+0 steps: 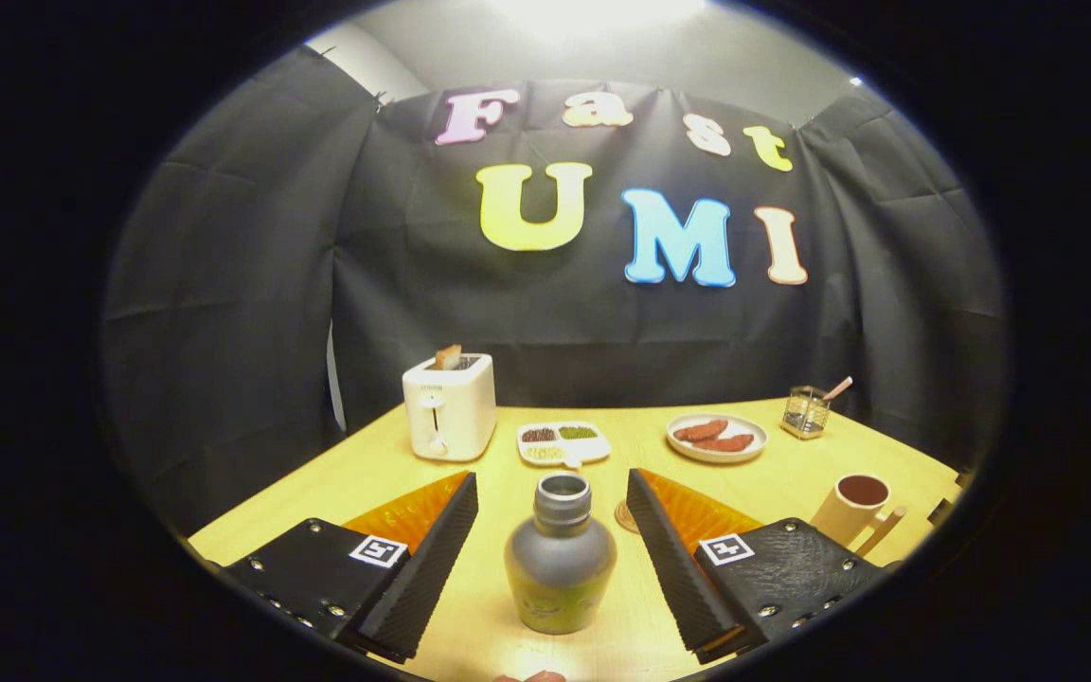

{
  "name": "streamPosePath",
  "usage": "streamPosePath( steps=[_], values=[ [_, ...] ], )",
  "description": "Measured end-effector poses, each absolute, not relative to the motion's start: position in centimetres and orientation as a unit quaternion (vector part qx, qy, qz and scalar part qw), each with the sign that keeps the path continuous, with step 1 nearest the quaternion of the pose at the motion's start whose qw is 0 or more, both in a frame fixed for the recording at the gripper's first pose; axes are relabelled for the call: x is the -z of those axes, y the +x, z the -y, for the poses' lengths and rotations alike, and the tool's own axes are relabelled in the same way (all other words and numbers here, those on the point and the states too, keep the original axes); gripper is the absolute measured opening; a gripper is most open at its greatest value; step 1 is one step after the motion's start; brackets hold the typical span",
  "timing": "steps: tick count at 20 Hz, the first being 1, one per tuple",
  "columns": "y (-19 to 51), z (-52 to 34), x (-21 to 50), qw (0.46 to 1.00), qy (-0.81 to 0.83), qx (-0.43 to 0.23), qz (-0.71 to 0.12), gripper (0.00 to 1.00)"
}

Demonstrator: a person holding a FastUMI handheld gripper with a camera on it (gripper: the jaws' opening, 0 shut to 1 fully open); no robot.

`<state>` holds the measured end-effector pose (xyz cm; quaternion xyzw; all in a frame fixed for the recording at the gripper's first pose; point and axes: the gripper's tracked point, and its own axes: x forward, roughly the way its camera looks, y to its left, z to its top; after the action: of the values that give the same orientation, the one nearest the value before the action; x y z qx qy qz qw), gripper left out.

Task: Take the bottle from table, then pour the juice into the cup, finally place the bottle on the coaster

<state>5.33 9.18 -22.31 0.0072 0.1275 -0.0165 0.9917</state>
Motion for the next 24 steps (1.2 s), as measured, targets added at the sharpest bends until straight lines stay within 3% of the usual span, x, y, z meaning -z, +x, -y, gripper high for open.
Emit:
streamPosePath(
  steps=[9, 18, 20, 21, 24],
  values=[
    [5.8, -9.3, 29.6, 0.979, 0.013, 0.036, -0.202, 0.97],
    [5.3, -9.2, 32.4, 0.971, 0.014, 0.050, -0.235, 0.97],
    [5.5, -9.2, 32.7, 0.969, 0.021, 0.048, -0.240, 0.92],
    [5.3, -9.3, 32.6, 0.969, 0.024, 0.047, -0.239, 0.81],
    [5.5, -9.9, 32.5, 0.968, 0.048, 0.032, -0.246, 0.80]
  ],
)
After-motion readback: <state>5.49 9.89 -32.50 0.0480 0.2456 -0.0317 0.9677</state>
